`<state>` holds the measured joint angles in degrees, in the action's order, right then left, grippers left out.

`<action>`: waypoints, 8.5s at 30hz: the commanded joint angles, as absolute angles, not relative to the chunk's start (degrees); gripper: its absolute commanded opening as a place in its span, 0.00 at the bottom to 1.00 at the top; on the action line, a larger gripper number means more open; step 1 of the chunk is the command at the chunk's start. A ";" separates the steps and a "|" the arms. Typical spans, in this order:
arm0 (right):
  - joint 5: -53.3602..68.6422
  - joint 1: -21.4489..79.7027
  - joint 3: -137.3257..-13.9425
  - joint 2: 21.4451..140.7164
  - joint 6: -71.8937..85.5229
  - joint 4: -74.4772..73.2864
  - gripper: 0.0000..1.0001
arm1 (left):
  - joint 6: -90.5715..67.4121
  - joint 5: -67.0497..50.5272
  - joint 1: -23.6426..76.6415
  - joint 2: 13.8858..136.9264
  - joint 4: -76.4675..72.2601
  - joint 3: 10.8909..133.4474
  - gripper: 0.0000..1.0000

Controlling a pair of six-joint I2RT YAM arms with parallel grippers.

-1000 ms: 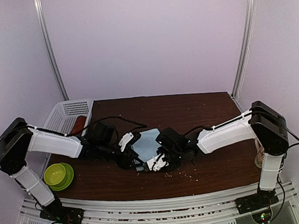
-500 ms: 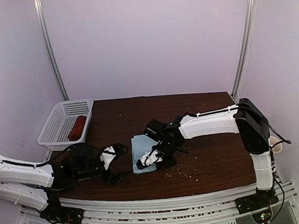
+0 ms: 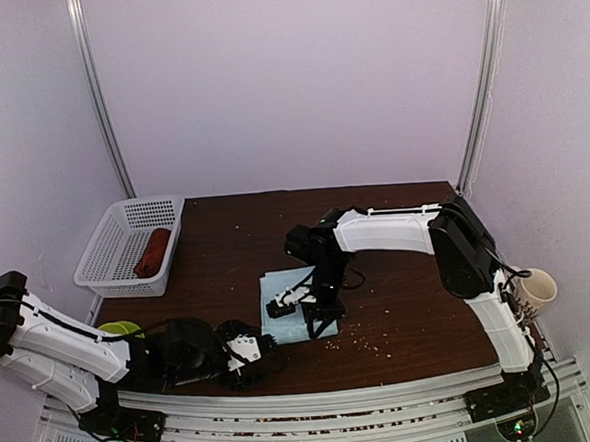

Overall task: Roll the towels
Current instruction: Roll the towel at the center of the board.

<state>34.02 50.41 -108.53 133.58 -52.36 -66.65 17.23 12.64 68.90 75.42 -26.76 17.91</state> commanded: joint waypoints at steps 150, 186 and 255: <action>36.12 46.22 -98.85 130.27 -53.96 -66.56 0.02 | 22.86 17.73 70.32 80.55 -15.73 34.24 0.65; 39.13 43.11 -118.29 146.95 -51.06 -77.78 0.09 | 37.25 36.46 73.92 110.67 -26.02 46.19 0.36; 14.49 46.89 -16.27 56.94 -77.26 8.38 0.94 | 2.99 -30.61 56.37 117.29 23.35 81.27 0.00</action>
